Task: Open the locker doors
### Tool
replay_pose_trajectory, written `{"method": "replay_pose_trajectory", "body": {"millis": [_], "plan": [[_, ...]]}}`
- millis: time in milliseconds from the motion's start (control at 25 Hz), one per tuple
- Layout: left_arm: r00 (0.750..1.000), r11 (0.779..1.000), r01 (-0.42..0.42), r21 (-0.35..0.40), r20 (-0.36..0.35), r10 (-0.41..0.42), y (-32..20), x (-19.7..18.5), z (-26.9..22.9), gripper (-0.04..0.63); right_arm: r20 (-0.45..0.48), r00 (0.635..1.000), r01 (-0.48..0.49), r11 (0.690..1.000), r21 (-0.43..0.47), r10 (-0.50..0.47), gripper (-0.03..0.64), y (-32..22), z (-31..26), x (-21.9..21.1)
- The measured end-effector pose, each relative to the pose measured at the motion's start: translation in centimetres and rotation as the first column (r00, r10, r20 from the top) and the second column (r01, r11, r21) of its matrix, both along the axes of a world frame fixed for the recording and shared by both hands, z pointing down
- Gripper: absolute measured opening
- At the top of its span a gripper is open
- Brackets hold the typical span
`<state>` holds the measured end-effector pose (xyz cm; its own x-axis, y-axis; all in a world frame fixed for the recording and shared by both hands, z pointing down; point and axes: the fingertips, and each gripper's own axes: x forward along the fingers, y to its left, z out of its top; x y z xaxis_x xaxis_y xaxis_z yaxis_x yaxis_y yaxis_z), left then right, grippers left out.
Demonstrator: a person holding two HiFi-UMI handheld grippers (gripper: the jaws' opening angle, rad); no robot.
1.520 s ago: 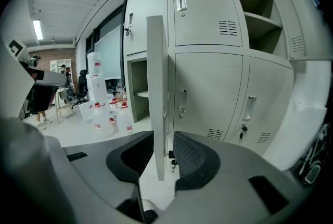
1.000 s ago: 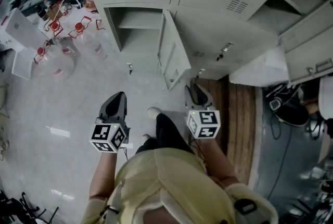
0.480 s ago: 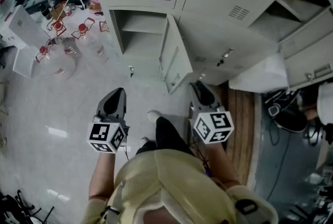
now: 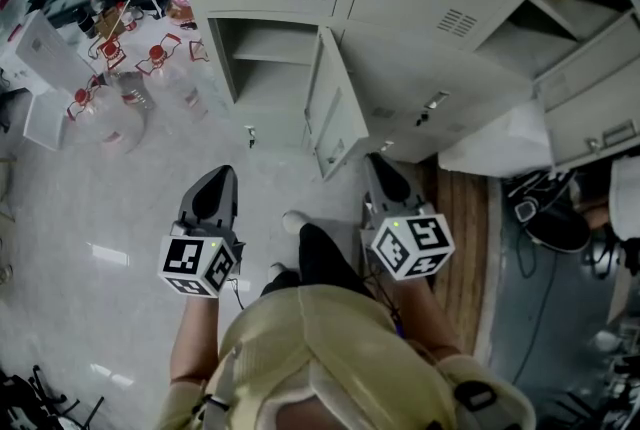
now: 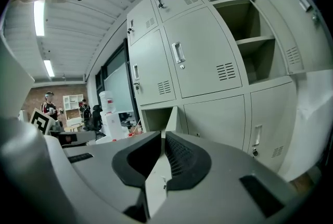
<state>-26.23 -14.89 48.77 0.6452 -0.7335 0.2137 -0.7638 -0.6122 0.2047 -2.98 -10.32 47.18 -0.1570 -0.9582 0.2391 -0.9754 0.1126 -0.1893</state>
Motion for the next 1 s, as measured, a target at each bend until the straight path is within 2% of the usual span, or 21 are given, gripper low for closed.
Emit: {"method": "replay_pose_trajectory", "body": {"millis": [200, 640, 1000], "plan": [[1.000, 1.000, -0.008, -0.003, -0.005, 0.008, 0.2, 0.2, -0.1, -0.008, -0.030, 0.999, -0.017, 1.000, 0.014, 0.018, 0.003, 0.0, -0.5, 0.2], [1.000, 1.000, 0.008, -0.020, -0.002, -0.008, 0.1, -0.3, 0.0, -0.008, -0.059, 0.997, -0.039, 0.999, 0.001, 0.040, 0.003, -0.3, -0.3, 1.0], [0.999, 1.000, 0.025, 0.006, 0.020, -0.025, -0.7, -0.7, -1.2, -0.008, -0.059, 0.998, -0.020, 1.000, 0.001, 0.020, 0.003, -0.9, -0.7, 1.2]]}}
